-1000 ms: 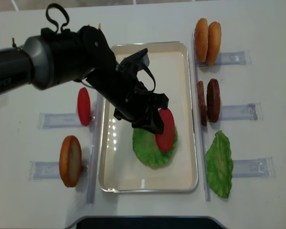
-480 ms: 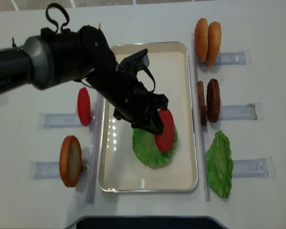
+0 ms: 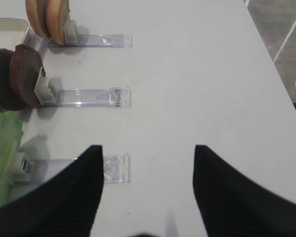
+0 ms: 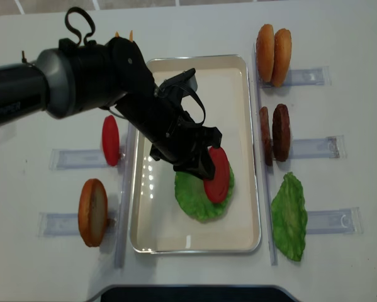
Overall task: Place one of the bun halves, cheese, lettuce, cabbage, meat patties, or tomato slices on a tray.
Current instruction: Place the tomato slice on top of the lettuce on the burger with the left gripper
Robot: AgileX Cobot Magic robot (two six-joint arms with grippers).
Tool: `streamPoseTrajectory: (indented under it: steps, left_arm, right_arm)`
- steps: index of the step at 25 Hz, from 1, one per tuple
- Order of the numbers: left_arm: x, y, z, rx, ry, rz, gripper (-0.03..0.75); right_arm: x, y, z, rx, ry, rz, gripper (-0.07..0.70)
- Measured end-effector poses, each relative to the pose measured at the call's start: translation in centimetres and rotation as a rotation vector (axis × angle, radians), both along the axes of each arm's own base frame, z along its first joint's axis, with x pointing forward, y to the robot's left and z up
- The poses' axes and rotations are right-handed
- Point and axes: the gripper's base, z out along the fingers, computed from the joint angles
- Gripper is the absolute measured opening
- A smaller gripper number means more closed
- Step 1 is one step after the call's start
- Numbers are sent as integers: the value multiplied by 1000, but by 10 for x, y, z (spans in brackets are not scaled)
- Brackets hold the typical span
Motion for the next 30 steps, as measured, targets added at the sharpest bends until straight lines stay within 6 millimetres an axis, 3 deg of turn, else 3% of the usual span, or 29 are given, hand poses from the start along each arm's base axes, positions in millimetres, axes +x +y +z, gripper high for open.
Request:
streamPoseTrajectory:
  steps: [6,17,30]
  left_arm:
    - [0,1,-1,15,11,12,88]
    - [-2,3,-2,37,30,12,327]
    - [-6,10,3,97,42,-10,345]
  right_arm:
    - [0,0,0,0,0,0,414]
    - [0,0,0,0,0,0,414]
    - [0,0,0,0,0,0,414]
